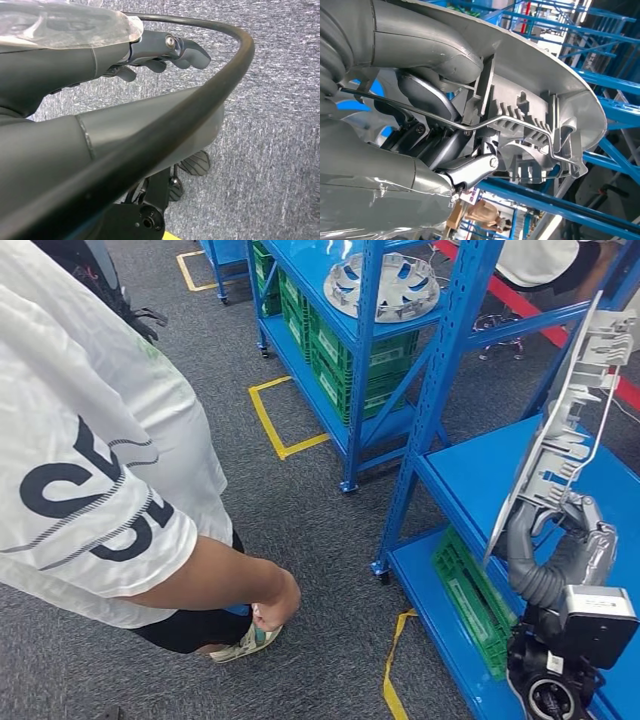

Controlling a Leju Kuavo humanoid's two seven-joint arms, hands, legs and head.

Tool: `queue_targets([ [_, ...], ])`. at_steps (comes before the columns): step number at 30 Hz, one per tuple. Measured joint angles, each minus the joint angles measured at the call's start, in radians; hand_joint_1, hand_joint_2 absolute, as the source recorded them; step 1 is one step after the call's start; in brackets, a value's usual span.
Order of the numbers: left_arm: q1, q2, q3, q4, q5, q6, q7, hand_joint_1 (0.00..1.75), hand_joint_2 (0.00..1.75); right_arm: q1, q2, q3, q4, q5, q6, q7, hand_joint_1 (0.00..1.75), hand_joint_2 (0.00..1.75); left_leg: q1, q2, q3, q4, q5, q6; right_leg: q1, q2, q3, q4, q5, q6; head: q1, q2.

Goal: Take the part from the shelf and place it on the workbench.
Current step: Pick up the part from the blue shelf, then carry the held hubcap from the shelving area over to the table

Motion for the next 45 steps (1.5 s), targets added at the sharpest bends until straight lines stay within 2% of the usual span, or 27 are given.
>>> queue_targets([
  [6, -0.002, 0.001, -0.006, 0.0, -0.001, -0.009, -0.008, 0.0, 0.0, 0.0, 0.026, 0.063, 0.01, 0.075, -0.001, -0.075, 1.75, 1.75, 0.0, 0.0, 0.0, 0.0, 0.0, 0.0, 0.0, 0.0, 0.0, 0.0, 0.0, 0.0, 0.0, 0.0],
  [10, -0.003, 0.001, -0.011, 0.0, -0.002, -0.016, -0.009, 0.0, 0.0, -0.001, 0.048, 0.1, 0.019, 0.12, -0.001, -0.076, 1.75, 1.75, 0.001, 0.0, 0.0, 0.0, 0.0, -0.001, 0.001, 0.0, 0.0, 0.0, 0.0, 0.0, -0.001, 0.0],
  [22, -0.005, 0.002, -0.018, 0.0, 0.0, -0.025, -0.01, 0.0, 0.0, -0.036, 0.059, 0.243, 0.083, 0.031, 0.001, -0.039, 1.75, 1.75, 0.001, 0.0, 0.0, 0.0, 0.0, -0.001, 0.001, 0.0, 0.0, 0.0, 0.0, 0.0, 0.0, 0.0],
  [29, -0.007, 0.002, -0.025, 0.0, 0.001, -0.024, -0.01, 0.0, 0.0, -0.069, 0.059, 0.31, 0.134, -0.041, 0.041, -0.04, 1.75, 1.75, 0.001, 0.0, 0.0, 0.0, 0.0, -0.001, 0.001, -0.001, 0.0, 0.0, 0.0, 0.0, 0.0, 0.0],
  [45, -0.007, 0.002, -0.033, 0.0, 0.001, -0.023, -0.01, 0.0, 0.0, -0.086, 0.059, 0.356, 0.187, -0.046, 0.043, -0.044, 1.75, 1.75, 0.001, 0.0, 0.0, 0.0, 0.0, -0.001, 0.001, -0.001, 0.0, 0.0, -0.001, 0.0, 0.0, 0.0],
])
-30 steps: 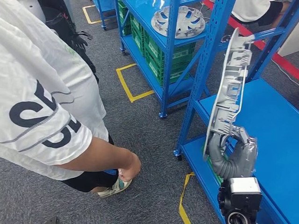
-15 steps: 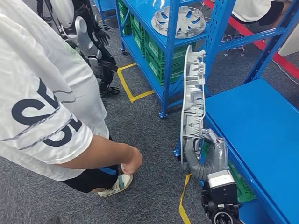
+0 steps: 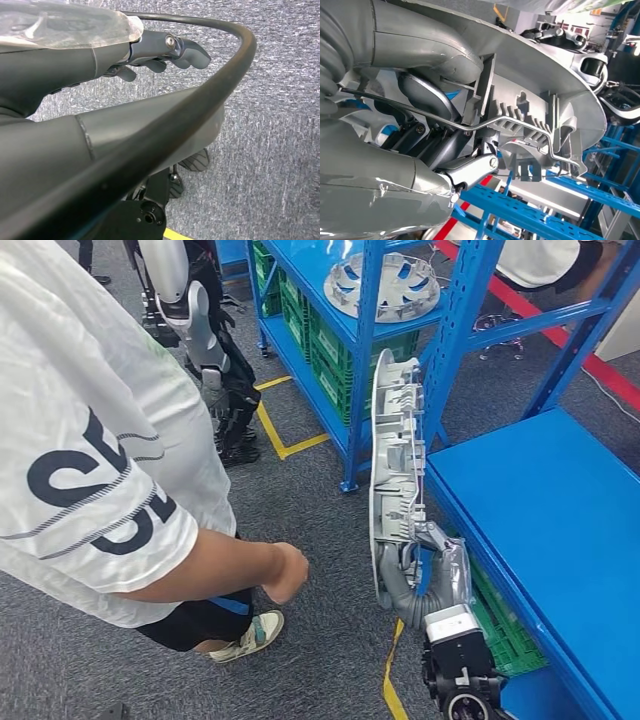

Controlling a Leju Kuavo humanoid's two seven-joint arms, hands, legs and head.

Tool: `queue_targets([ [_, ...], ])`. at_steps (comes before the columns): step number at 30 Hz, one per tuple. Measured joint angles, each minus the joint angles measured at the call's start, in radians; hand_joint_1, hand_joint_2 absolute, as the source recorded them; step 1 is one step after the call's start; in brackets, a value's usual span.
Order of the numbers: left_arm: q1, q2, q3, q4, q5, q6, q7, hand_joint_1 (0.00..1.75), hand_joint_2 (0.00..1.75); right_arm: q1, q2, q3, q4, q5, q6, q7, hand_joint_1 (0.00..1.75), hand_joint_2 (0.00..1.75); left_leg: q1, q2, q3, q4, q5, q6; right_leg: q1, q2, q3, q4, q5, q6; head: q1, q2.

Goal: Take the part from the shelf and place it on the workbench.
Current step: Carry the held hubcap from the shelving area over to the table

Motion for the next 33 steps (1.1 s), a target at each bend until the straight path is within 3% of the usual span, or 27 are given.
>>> queue_targets([
  [25, 0.0, -0.003, 0.0, 0.0, 0.004, -0.004, -0.021, 0.0, 0.0, -0.006, 0.0, 0.035, 0.027, 0.011, 0.065, -0.039, 1.75, 1.75, 0.0, 0.0, 0.0, 0.0, 0.0, 0.0, 0.0, 0.0, 0.0, 0.0, 0.0, 0.0, 0.0, 0.0],
  [33, 0.0, 0.0, 0.0, 0.0, 0.003, -0.013, -0.016, 0.0, 0.0, -0.007, 0.0, 0.035, 0.027, 0.011, 0.06, -0.035, 1.75, 1.75, -0.004, 0.0, 0.0, 0.003, -0.005, 0.008, -0.004, 0.0, 0.002, -0.003, -0.001, 0.006, -0.003, 0.0],
])
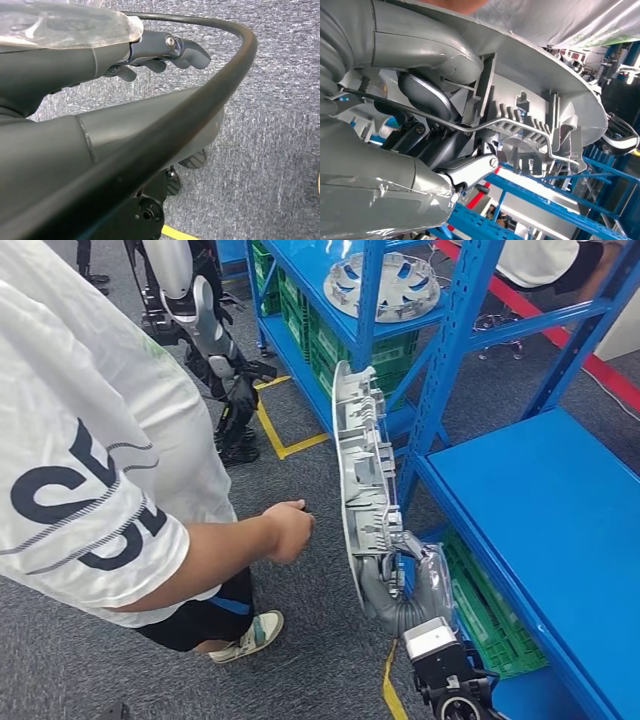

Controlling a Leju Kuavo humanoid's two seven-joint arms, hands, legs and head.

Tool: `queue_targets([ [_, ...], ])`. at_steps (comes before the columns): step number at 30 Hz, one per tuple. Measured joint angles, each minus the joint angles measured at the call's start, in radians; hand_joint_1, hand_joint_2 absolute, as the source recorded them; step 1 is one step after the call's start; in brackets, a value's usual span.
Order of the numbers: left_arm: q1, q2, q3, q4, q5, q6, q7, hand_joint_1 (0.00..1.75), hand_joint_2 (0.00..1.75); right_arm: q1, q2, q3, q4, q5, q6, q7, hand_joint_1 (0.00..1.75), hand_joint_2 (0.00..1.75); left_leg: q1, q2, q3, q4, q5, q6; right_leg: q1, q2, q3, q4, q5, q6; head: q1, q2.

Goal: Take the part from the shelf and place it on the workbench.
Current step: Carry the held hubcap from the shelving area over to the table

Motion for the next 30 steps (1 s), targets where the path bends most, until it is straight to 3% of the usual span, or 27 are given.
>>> queue_targets([
  [2, 0.0, 0.0, 0.0, 0.0, 0.0, -0.002, 0.0, 0.0, 0.0, 0.0, 0.0, 0.0, 0.0, 0.002, -0.001, 0.001, 1.75, 1.75, 0.007, 0.002, 0.007, -0.009, 0.004, 0.004, 0.001, -0.002, -0.008, 0.019, -0.016, 0.005, 0.001, 0.0],
  [3, 0.0, 0.0, 0.0, 0.0, 0.0, -0.003, 0.0, 0.0, 0.0, 0.0, 0.0, 0.0, 0.0, 0.003, -0.001, 0.001, 1.75, 1.75, 0.011, 0.004, 0.01, -0.014, 0.005, 0.007, 0.002, -0.003, -0.024, 0.056, -0.038, 0.007, 0.005, 0.0],
  [6, -0.001, 0.0, 0.0, 0.0, 0.0, -0.004, 0.002, 0.0, 0.0, 0.001, 0.0, -0.001, 0.0, 0.006, 0.0, 0.002, 1.75, 1.75, 0.013, 0.008, 0.014, -0.016, 0.004, 0.01, -0.003, -0.006, -0.118, 0.252, -0.124, 0.013, 0.019, 0.0],
  [7, 0.0, 0.0, 0.0, 0.0, 0.0, -0.004, 0.003, 0.0, 0.0, 0.002, 0.0, -0.001, 0.0, 0.007, 0.001, 0.003, 1.75, 1.75, 0.013, 0.008, 0.015, -0.016, 0.003, 0.009, -0.006, -0.006, -0.139, 0.291, -0.129, 0.015, 0.021, 0.0],
  [8, 0.0, 0.0, 0.0, 0.0, 0.0, -0.004, 0.004, 0.0, 0.0, 0.002, 0.0, -0.001, 0.0, 0.007, 0.002, 0.003, 1.75, 1.75, 0.014, 0.008, 0.016, -0.015, 0.001, 0.007, -0.01, -0.006, -0.144, 0.292, -0.115, 0.018, 0.022, 0.0],
  [9, 0.0, 0.0, 0.0, 0.0, 0.0, -0.004, 0.005, 0.0, 0.0, 0.002, 0.0, -0.002, 0.0, 0.008, 0.003, 0.003, 1.75, 1.75, 0.016, 0.006, 0.018, -0.014, -0.001, 0.004, -0.014, -0.007, -0.129, 0.255, -0.084, 0.02, 0.023, 0.0],
  [11, 0.0, 0.0, 0.0, 0.0, 0.0, -0.004, 0.006, 0.0, 0.0, 0.002, 0.0, -0.003, 0.0, 0.009, 0.005, 0.004, 1.75, 1.75, 0.019, 0.003, 0.021, -0.008, -0.008, -0.007, -0.018, -0.004, -0.071, 0.122, -0.016, 0.023, 0.026, 0.0],
  [13, -0.001, 0.0, 0.0, 0.001, 0.0, -0.004, 0.006, 0.0, 0.0, 0.002, 0.0, -0.004, 0.0, 0.01, 0.008, 0.004, 1.75, 1.75, 0.02, 0.0, 0.017, 0.0, -0.013, -0.02, -0.015, 0.002, -0.028, 0.037, 0.006, 0.017, 0.029, 0.0],
  [17, -0.001, -0.001, 0.0, 0.001, 0.0, 0.0, 0.006, 0.0, 0.0, 0.003, 0.001, -0.005, 0.0, 0.011, 0.02, 0.004, 1.75, 1.75, 0.027, 0.008, 0.006, 0.016, -0.021, -0.045, -0.007, 0.0, -0.019, 0.022, 0.008, -0.012, 0.017, 0.0],
  [19, -0.003, -0.002, 0.0, 0.001, 0.0, 0.001, 0.006, 0.0, 0.0, 0.003, 0.001, -0.005, 0.0, 0.011, 0.024, 0.004, 1.75, 1.75, 0.029, 0.026, -0.035, 0.103, -0.071, -0.053, -0.007, -0.009, -0.017, 0.015, 0.012, -0.025, 0.004, 0.0],
  [21, -0.004, -0.003, 0.0, 0.001, 0.0, 0.002, 0.006, 0.0, 0.0, 0.003, 0.001, -0.006, 0.0, 0.011, 0.026, 0.004, 1.75, 1.75, 0.029, 0.034, -0.104, 0.241, -0.13, -0.057, -0.003, -0.017, -0.02, 0.015, 0.012, -0.032, -0.008, 0.0],
  [22, -0.003, -0.003, 0.0, 0.001, 0.0, 0.002, 0.006, 0.0, 0.0, 0.003, 0.001, -0.006, 0.0, 0.011, 0.027, 0.004, 1.75, 1.75, 0.03, 0.035, -0.129, 0.287, -0.142, -0.058, -0.002, -0.02, -0.021, 0.015, 0.012, -0.033, -0.012, 0.0],
  [23, -0.002, -0.004, 0.0, 0.001, 0.0, 0.002, 0.006, 0.0, 0.0, 0.003, 0.001, -0.006, 0.0, 0.011, 0.028, 0.004, 1.75, 1.75, 0.03, 0.035, -0.135, 0.297, -0.135, -0.058, -0.001, -0.021, -0.021, 0.016, 0.012, -0.033, -0.016, 0.0],
  [24, -0.002, -0.004, 0.0, 0.001, 0.0, 0.002, 0.006, 0.0, 0.0, 0.003, 0.001, -0.006, 0.0, 0.011, 0.028, 0.004, 1.75, 1.75, 0.03, 0.036, -0.122, 0.268, -0.111, -0.057, 0.0, -0.022, -0.021, 0.016, 0.012, -0.033, -0.02, 0.0],
  [27, -0.004, -0.003, 0.0, 0.001, 0.0, 0.002, 0.006, 0.0, 0.0, 0.003, 0.001, -0.006, 0.0, 0.011, 0.028, 0.004, 1.75, 1.75, 0.028, 0.044, -0.023, 0.072, -0.025, -0.05, 0.003, -0.024, -0.02, 0.019, 0.009, -0.028, -0.032, 0.0],
  [28, -0.005, -0.003, 0.0, 0.001, 0.0, 0.002, 0.006, 0.0, 0.0, 0.003, 0.001, -0.006, 0.0, 0.011, 0.028, 0.004, 1.75, 1.75, 0.026, 0.046, -0.004, 0.032, -0.014, -0.046, 0.006, -0.024, -0.021, 0.021, 0.008, -0.024, -0.033, 0.0],
  [30, -0.005, -0.004, 0.0, 0.001, 0.0, 0.002, 0.006, 0.0, 0.0, 0.003, 0.001, -0.006, 0.0, 0.011, 0.028, 0.004, 1.75, 1.75, 0.022, 0.046, 0.002, 0.012, -0.012, -0.037, 0.008, -0.024, -0.021, 0.02, 0.007, -0.013, -0.029, 0.0],
])
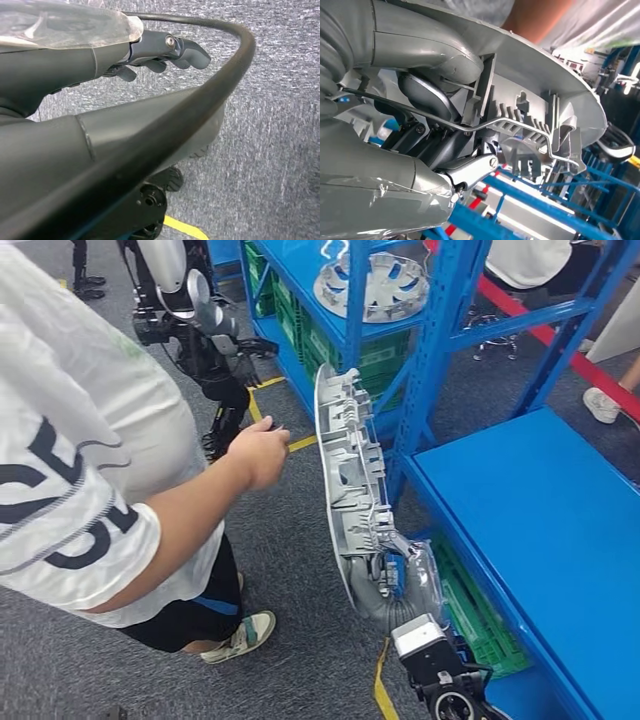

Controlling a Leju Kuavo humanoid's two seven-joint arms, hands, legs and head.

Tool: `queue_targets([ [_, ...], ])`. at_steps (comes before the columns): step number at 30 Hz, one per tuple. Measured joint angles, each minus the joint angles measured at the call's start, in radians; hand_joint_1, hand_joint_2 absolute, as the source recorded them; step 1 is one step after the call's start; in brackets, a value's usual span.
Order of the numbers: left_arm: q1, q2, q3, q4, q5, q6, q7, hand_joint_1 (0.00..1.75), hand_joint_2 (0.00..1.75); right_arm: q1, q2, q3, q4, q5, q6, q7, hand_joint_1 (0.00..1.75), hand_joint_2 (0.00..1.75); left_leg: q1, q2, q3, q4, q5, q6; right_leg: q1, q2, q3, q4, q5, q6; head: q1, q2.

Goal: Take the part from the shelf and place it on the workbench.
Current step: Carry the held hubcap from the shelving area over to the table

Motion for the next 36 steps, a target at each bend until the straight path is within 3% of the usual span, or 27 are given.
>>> queue_targets([
  [2, 0.001, -0.001, 0.0, 0.0, 0.0, 0.0, 0.0, 0.0, 0.0, 0.0, 0.0, 0.0, 0.0, 0.0, 0.0, 0.0, 1.75, 1.75, 0.001, 0.0, 0.001, -0.004, 0.003, 0.011, -0.004, 0.001, -0.005, 0.009, -0.011, 0.011, 0.006, 0.0],
  [3, 0.001, -0.001, 0.0, 0.0, 0.0, 0.001, 0.0, 0.0, 0.0, 0.0, 0.0, 0.0, 0.0, 0.001, 0.0, 0.0, 1.75, 1.75, 0.002, 0.0, 0.002, -0.006, 0.005, 0.018, -0.005, 0.002, -0.016, 0.036, -0.03, 0.015, 0.01, 0.0],
  [6, 0.001, 0.0, 0.0, 0.0, 0.0, 0.001, 0.0, 0.0, 0.0, 0.001, 0.0, 0.0, 0.0, 0.002, 0.001, 0.0, 1.75, 1.75, 0.0, 0.0, 0.003, -0.007, 0.005, 0.029, -0.007, 0.005, -0.097, 0.225, -0.127, 0.023, 0.027, 0.0],
  [7, 0.001, 0.001, 0.0, 0.0, 0.0, 0.001, 0.0, 0.0, 0.0, 0.001, 0.0, 0.0, 0.0, 0.002, 0.001, 0.0, 1.75, 1.75, -0.001, -0.001, 0.003, -0.007, 0.005, 0.03, -0.007, 0.005, -0.121, 0.281, -0.145, 0.024, 0.032, 0.0],
  [8, 0.002, 0.001, 0.0, 0.0, 0.0, 0.001, 0.0, 0.0, 0.0, 0.002, 0.0, 0.0, 0.0, 0.002, 0.001, 0.001, 1.75, 1.75, -0.002, -0.002, 0.004, -0.007, 0.004, 0.031, -0.007, 0.005, -0.131, 0.305, -0.145, 0.024, 0.036, 0.0],
  [9, 0.002, 0.001, 0.0, 0.0, 0.0, 0.001, 0.0, 0.0, 0.0, 0.002, 0.0, 0.0, 0.0, 0.002, 0.001, 0.001, 1.75, 1.75, -0.003, -0.004, 0.004, -0.007, 0.004, 0.031, -0.006, 0.005, -0.123, 0.289, -0.126, 0.022, 0.04, 0.0],
  [12, 0.002, -0.002, 0.0, 0.0, 0.0, 0.001, 0.0, 0.0, 0.0, 0.002, 0.0, -0.001, 0.0, 0.002, 0.001, 0.002, 1.75, 1.75, -0.005, -0.009, 0.008, -0.005, 0.002, 0.029, -0.003, 0.008, -0.033, 0.094, -0.027, 0.007, 0.051, 0.0],
  [14, 0.002, -0.004, 0.0, 0.0, 0.0, 0.0, 0.0, 0.0, 0.0, 0.001, 0.0, -0.001, 0.0, 0.003, 0.001, 0.002, 1.75, 1.75, -0.008, -0.01, 0.003, -0.002, 0.003, 0.022, 0.002, 0.009, 0.006, 0.013, -0.008, -0.002, 0.056, 0.0],
  [16, 0.002, -0.005, 0.0, 0.0, 0.0, 0.0, 0.0, 0.0, 0.0, 0.0, 0.0, -0.001, -0.001, 0.004, 0.002, 0.002, 1.75, 1.75, -0.009, -0.009, -0.002, -0.003, 0.007, 0.011, 0.002, 0.01, 0.014, -0.002, -0.009, -0.009, 0.054, 0.0],
  [18, 0.002, -0.004, 0.0, 0.0, 0.0, 0.001, 0.0, 0.0, 0.0, 0.0, 0.0, -0.001, -0.001, 0.004, 0.004, 0.003, 1.75, 1.75, -0.008, -0.008, -0.011, 0.02, -0.011, 0.001, -0.003, 0.008, 0.016, -0.013, -0.001, -0.016, 0.046, 0.0],
  [19, 0.002, -0.004, 0.0, 0.0, 0.0, 0.001, 0.0, 0.0, 0.0, -0.001, 0.001, -0.001, -0.001, 0.004, 0.005, 0.003, 1.75, 1.75, -0.007, -0.007, -0.028, 0.059, -0.036, -0.004, -0.006, 0.006, 0.018, -0.018, 0.003, -0.02, 0.041, 0.0],
  [21, 0.002, -0.005, 0.0, 0.0, 0.001, 0.002, 0.0, 0.0, 0.0, -0.001, 0.001, -0.001, -0.001, 0.004, 0.009, 0.003, 1.75, 1.75, -0.001, -0.006, -0.089, 0.188, -0.101, -0.015, -0.006, 0.001, 0.016, -0.019, 0.006, -0.024, 0.029, 0.0],
  [23, 0.003, -0.006, 0.0, 0.0, 0.001, 0.002, 0.0, 0.0, 0.0, -0.001, 0.002, -0.001, 0.0, 0.004, 0.012, 0.003, 1.75, 1.75, 0.005, -0.005, -0.134, 0.28, -0.126, -0.023, -0.005, -0.002, 0.014, -0.019, 0.006, -0.025, 0.021, 0.0],
  [24, 0.004, -0.006, 0.0, 0.0, 0.001, 0.002, 0.0, 0.0, 0.0, -0.001, 0.002, -0.001, 0.0, 0.004, 0.012, 0.003, 1.75, 1.75, 0.01, -0.004, -0.131, 0.273, -0.112, -0.026, -0.006, -0.002, 0.014, -0.018, 0.006, -0.024, 0.017, 0.0],
  [25, 0.004, -0.006, 0.0, 0.0, 0.001, 0.002, 0.0, 0.0, 0.0, -0.001, 0.002, -0.001, 0.0, 0.004, 0.013, 0.003, 1.75, 1.75, 0.014, -0.004, -0.109, 0.229, -0.082, -0.029, -0.007, -0.002, 0.015, -0.017, 0.005, -0.023, 0.013, 0.0],
  [27, 0.002, -0.005, 0.001, 0.0, 0.001, 0.003, 0.0, 0.0, 0.0, -0.002, 0.003, -0.001, 0.0, 0.004, 0.013, 0.003, 1.75, 1.75, 0.019, -0.001, -0.042, 0.095, -0.021, -0.033, -0.007, -0.002, 0.012, -0.008, 0.0, -0.014, 0.004, 0.0],
  [29, 0.001, -0.005, 0.002, 0.0, 0.001, 0.003, 0.0, 0.0, 0.0, -0.003, 0.004, -0.002, 0.0, 0.004, 0.014, 0.003, 1.75, 1.75, 0.018, -0.002, -0.009, 0.021, 0.0, -0.025, -0.005, 0.0, 0.006, 0.003, -0.005, -0.002, 0.002, 0.0],
  [32, 0.001, -0.005, 0.002, 0.0, 0.002, 0.003, 0.0, 0.0, 0.0, -0.005, 0.004, -0.002, 0.0, 0.004, 0.015, 0.003, 1.75, 1.75, 0.011, -0.004, -0.011, 0.014, 0.0, 0.0, -0.01, 0.001, 0.001, 0.009, -0.01, 0.016, 0.013, 0.0],
  [34, 0.001, -0.005, 0.002, 0.001, 0.002, 0.003, 0.0, 0.0, 0.0, -0.007, 0.004, -0.002, 0.0, 0.004, 0.015, 0.003, 1.75, 1.75, 0.009, -0.003, -0.01, 0.009, 0.005, 0.014, -0.015, 0.002, -0.02, 0.056, -0.048, 0.023, 0.021, 0.0],
  [36, 0.001, -0.004, 0.003, 0.001, 0.002, 0.003, 0.0, 0.0, 0.0, -0.008, 0.004, -0.002, 0.0, 0.004, 0.015, 0.003, 1.75, 1.75, 0.006, -0.002, -0.012, 0.008, 0.008, 0.023, -0.016, 0.004, -0.069, 0.18, -0.119, 0.025, 0.034, 0.0],
])
